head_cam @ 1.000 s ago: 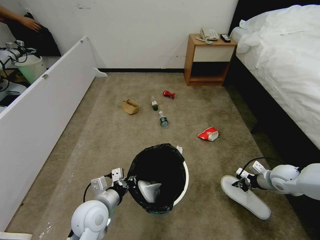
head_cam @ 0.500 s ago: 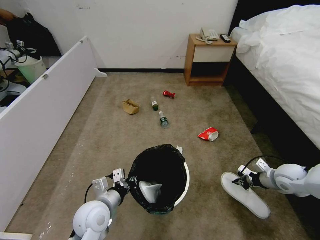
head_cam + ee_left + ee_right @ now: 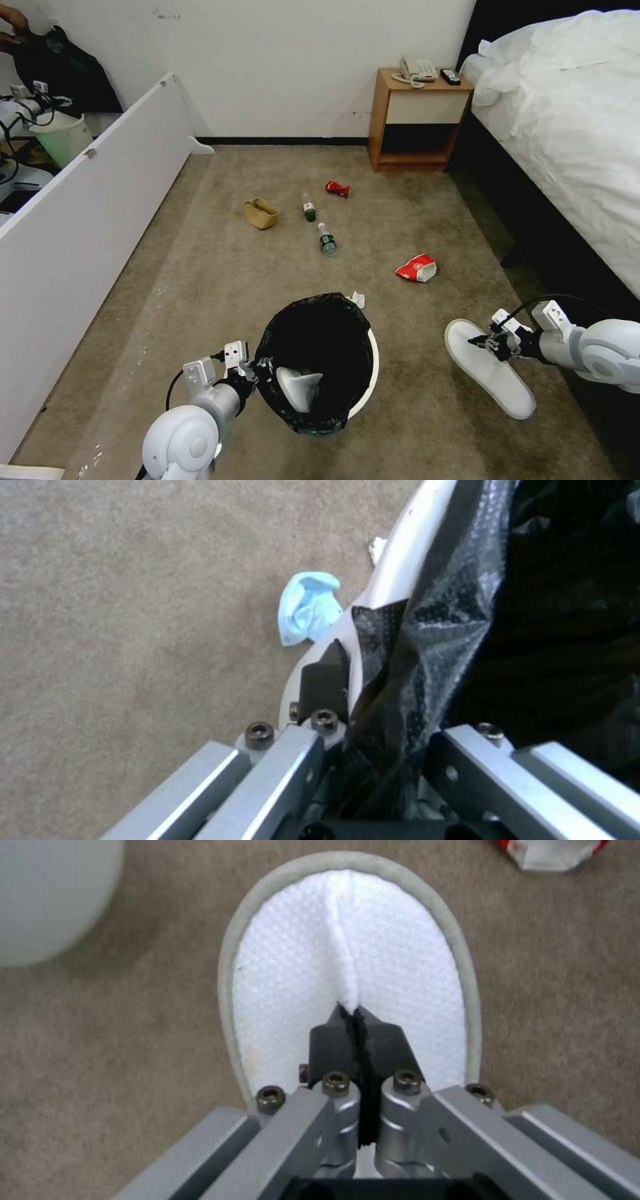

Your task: Pick up the trash bin, then pick up the garbage from the floor and place it into the trash bin.

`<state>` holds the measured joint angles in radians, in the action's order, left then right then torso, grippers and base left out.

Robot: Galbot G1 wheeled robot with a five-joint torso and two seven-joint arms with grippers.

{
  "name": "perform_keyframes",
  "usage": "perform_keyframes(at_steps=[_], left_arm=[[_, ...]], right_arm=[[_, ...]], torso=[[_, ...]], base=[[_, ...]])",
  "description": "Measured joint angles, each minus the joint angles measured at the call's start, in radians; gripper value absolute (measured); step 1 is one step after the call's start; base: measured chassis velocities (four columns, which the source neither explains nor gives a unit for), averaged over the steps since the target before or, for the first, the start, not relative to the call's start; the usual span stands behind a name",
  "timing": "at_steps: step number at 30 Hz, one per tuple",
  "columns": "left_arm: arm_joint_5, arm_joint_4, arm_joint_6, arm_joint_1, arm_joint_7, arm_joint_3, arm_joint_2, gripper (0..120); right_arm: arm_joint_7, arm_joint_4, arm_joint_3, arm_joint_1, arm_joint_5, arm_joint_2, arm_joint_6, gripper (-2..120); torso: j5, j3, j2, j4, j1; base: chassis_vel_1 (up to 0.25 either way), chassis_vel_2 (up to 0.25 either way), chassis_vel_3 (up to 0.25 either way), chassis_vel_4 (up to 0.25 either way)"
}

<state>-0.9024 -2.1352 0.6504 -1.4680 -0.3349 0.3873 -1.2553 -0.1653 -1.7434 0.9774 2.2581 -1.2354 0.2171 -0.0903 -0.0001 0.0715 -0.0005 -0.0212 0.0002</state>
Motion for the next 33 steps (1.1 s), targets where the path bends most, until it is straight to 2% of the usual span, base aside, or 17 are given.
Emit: perform_keyframes(at_steps=[4, 11, 18, 20, 33], left_arm=[[-0.016, -0.009, 0.004, -0.004, -0.012, 0.000, 0.010, 2], [-0.078, -0.029, 0.016, -0.004, -0.053, -0.007, 0.035, 2], [-0.146, -0.063, 0.031, -0.004, -0.096, -0.016, 0.059, 2], [-0.189, -0.085, 0.039, -0.004, -0.124, -0.020, 0.075, 2], [-0.256, -0.113, 0.050, -0.005, -0.193, -0.038, 0.102, 2]], right_arm=[[-0.005, -0.022, -0.012, -0.039, 0.024, -0.034, 0.004, 0], [-0.025, -0.106, -0.034, -0.172, 0.112, -0.139, 0.021, 0], [-0.029, -0.168, -0.011, -0.218, 0.147, -0.169, 0.042, 0], [-0.025, -0.213, 0.004, -0.237, 0.155, -0.183, 0.056, 0], [-0.019, -0.341, 0.033, -0.318, 0.168, -0.234, 0.149, 0]], torso=[[-0.0001, 0.000, 0.000, 0.0000, 0.000], [-0.0001, 0.000, 0.000, -0.0002, 0.000], [-0.0001, 0.000, 0.000, 0.0000, 0.000], [-0.0001, 0.000, 0.000, -0.0001, 0.000], [-0.0002, 0.000, 0.000, -0.0002, 0.000]], base=[[0.000, 0.000, 0.000, 0.000], [0.000, 0.000, 0.000, 0.000], [0.000, 0.000, 0.000, 0.000], [0.000, 0.000, 0.000, 0.000], [0.000, 0.000, 0.000, 0.000]])
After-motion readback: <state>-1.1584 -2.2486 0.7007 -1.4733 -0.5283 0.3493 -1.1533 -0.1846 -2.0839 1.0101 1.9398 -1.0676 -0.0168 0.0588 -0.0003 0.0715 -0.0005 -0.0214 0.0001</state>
